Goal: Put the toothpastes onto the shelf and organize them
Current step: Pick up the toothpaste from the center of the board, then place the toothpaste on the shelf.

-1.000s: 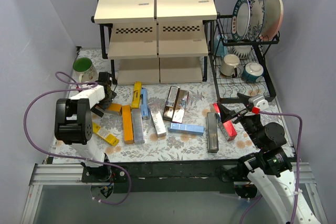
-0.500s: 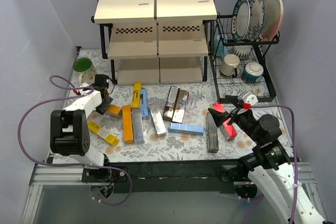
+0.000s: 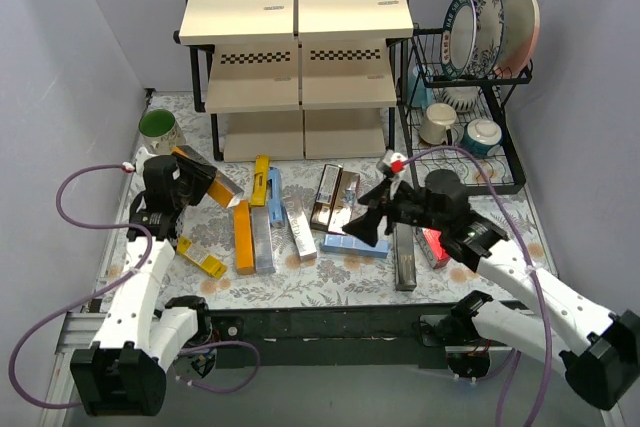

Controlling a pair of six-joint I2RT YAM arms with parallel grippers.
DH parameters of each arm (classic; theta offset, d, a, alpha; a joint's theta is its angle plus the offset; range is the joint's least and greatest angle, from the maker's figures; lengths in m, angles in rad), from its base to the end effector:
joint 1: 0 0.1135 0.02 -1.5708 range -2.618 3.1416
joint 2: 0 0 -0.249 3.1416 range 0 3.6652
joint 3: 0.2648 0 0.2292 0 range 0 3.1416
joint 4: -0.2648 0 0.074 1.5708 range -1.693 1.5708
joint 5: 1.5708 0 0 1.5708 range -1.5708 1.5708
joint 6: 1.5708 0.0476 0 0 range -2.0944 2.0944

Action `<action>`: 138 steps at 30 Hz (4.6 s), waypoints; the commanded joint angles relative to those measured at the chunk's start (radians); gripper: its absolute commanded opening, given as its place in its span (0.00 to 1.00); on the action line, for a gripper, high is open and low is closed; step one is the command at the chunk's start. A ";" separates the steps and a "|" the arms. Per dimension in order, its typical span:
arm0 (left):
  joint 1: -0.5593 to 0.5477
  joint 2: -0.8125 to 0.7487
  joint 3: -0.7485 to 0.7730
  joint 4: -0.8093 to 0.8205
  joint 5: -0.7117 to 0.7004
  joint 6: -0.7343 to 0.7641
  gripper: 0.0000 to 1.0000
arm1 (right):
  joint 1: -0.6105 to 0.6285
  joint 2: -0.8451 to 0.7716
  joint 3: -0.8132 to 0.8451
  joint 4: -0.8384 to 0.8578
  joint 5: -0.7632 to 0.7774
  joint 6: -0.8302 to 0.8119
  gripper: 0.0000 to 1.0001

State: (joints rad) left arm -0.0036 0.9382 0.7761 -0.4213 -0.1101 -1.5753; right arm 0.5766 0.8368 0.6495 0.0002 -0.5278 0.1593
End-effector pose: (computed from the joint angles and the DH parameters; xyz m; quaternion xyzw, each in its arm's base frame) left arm 0.2020 0.0045 0.2710 -0.6404 0.6030 -0.3018 0.3676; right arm 0.1503 0.1263 0.2947 -0.3168 0.6928 0.4090 0.5024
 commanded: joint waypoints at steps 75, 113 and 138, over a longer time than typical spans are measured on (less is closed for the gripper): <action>-0.256 -0.299 -0.374 0.714 0.432 -0.250 0.53 | 0.712 0.705 0.325 0.744 1.158 -0.035 0.53; -0.256 -0.592 -0.279 0.300 -0.046 0.532 0.98 | 0.270 0.535 0.357 0.455 1.101 -0.265 0.27; -0.254 -0.539 -0.276 0.302 -0.026 0.569 0.98 | 0.106 0.720 0.581 0.566 1.131 -0.326 0.29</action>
State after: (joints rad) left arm -0.2573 0.4023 0.4946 -0.1276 -0.1421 -1.0248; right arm 0.7086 1.5387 1.1725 0.4210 0.5850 -0.1471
